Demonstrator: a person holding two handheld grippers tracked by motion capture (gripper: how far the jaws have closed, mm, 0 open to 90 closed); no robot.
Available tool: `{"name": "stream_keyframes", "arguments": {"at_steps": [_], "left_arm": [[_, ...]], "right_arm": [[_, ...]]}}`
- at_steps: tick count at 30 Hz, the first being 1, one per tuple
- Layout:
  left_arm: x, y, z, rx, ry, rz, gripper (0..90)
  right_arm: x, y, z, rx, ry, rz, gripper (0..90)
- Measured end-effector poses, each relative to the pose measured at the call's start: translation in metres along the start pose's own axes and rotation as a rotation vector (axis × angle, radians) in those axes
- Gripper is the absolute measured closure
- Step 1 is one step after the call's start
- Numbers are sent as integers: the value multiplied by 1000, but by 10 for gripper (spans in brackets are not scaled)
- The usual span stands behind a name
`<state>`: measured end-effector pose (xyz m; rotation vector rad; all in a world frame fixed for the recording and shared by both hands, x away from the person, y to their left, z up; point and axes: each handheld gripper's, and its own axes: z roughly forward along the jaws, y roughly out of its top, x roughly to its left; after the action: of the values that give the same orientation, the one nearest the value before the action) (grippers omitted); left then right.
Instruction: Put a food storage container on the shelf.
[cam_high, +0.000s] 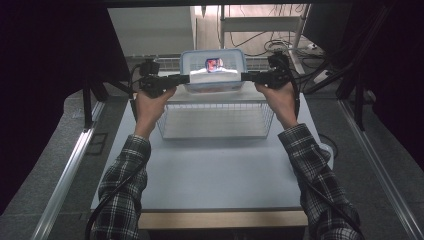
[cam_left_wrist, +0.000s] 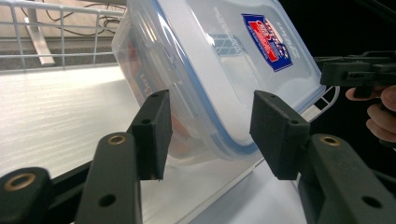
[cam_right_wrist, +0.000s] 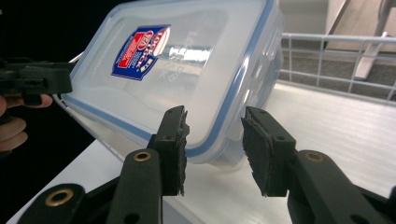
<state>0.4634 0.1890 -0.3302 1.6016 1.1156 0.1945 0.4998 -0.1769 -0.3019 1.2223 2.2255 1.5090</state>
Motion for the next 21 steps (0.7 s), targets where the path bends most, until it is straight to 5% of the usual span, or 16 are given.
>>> {"name": "stream_keyframes", "arguments": {"at_steps": [5,21], "left_arm": [[2,2,1,-19,18,-5,477],[6,2,-3,-13,-19,-46,504]], "right_arm": [[-1,2,3,-24,-8,13,603],[3,2,1,-22,5,28,621]]}}
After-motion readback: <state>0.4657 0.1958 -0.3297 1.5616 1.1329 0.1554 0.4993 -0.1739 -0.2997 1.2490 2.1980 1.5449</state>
